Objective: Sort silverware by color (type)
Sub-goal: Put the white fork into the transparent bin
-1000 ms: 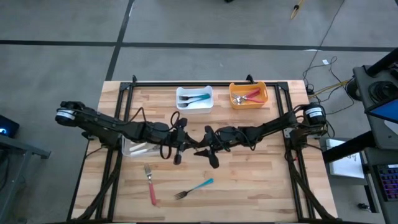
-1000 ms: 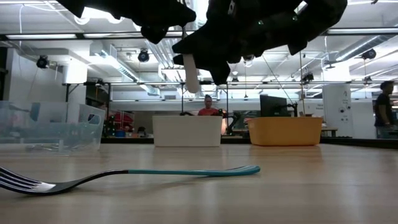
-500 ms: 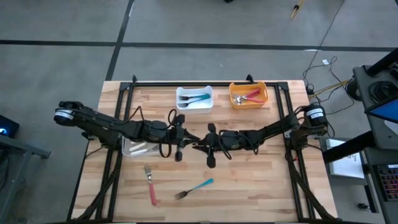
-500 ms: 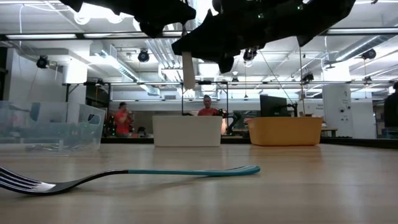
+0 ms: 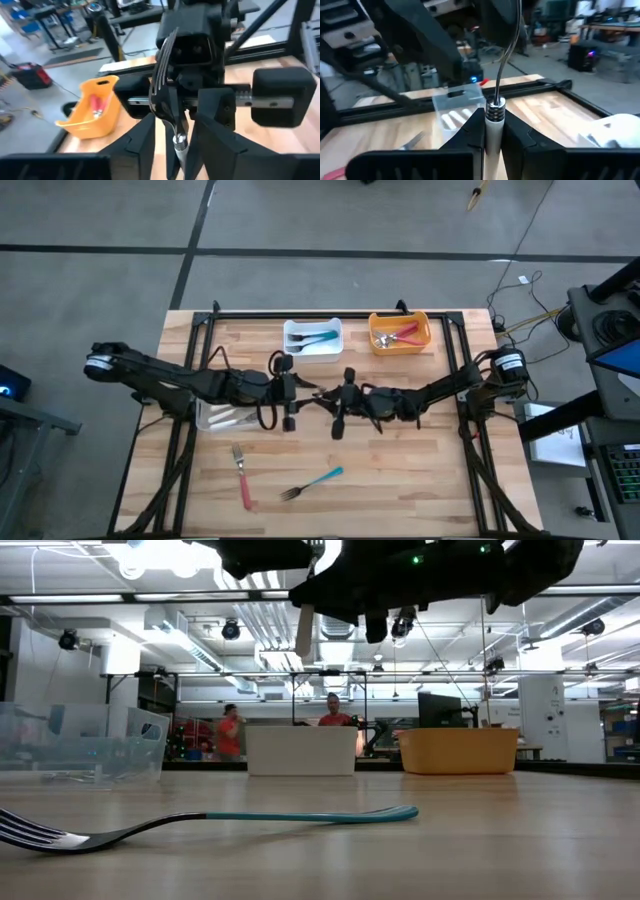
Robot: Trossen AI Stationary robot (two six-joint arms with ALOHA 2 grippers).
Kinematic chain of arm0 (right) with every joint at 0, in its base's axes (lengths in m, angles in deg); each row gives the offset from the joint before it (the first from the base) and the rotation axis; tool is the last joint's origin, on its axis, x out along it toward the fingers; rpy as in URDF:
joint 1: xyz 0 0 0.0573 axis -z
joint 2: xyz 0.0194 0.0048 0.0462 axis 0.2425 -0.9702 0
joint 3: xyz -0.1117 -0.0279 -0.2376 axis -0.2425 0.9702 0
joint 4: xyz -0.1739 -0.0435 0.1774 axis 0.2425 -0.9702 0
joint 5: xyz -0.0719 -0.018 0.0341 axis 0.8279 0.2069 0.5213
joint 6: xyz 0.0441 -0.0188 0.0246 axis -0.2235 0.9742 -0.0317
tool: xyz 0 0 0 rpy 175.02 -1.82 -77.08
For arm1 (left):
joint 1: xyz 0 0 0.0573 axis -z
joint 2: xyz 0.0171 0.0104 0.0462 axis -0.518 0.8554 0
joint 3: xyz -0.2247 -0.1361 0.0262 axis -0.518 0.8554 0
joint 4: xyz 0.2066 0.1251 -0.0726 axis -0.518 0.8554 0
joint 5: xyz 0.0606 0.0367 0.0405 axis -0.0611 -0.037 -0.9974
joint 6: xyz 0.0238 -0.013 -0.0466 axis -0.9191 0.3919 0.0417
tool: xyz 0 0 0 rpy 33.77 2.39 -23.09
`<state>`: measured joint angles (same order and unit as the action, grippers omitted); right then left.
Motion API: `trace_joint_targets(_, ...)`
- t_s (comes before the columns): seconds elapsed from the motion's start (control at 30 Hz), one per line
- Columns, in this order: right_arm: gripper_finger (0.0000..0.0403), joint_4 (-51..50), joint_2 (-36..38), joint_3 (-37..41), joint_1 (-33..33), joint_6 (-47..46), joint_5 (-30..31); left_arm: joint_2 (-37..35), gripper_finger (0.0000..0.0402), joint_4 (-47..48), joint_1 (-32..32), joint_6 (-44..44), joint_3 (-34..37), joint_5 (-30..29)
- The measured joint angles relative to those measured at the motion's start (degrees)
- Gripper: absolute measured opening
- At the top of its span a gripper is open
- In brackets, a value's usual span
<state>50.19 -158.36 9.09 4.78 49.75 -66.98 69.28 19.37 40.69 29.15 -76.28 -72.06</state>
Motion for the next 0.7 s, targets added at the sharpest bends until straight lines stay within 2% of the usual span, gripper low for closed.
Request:
trace_joint_targets(0.17, 0.0025, 6.4, 0.0, 2.3, -0.1, 1.8, 5.8, -1.5, 0.0144, 0.1, 0.0, -2.2, -0.3, -2.7)
trace_joint_targets(0.37, 0.0025, 19.0, -0.2, 5.9, -1.3, 8.6, 19.2, -1.5, 0.015, -0.9, 0.0, -1.7, -0.3, -6.4)
trace_joint_targets(0.57, 0.0025, 23.0, -1.6, 6.1, -1.9, 11.8, 22.0, 2.9, 0.015, -9.9, 0.0, -3.2, 0.0, -8.0)
trace_joint_targets(0.7, 0.0025, 23.7, -3.0, 5.2, -2.6, 15.0, 25.3, 6.1, 0.015, -16.6, 0.0, -4.9, 0.0, -11.5)
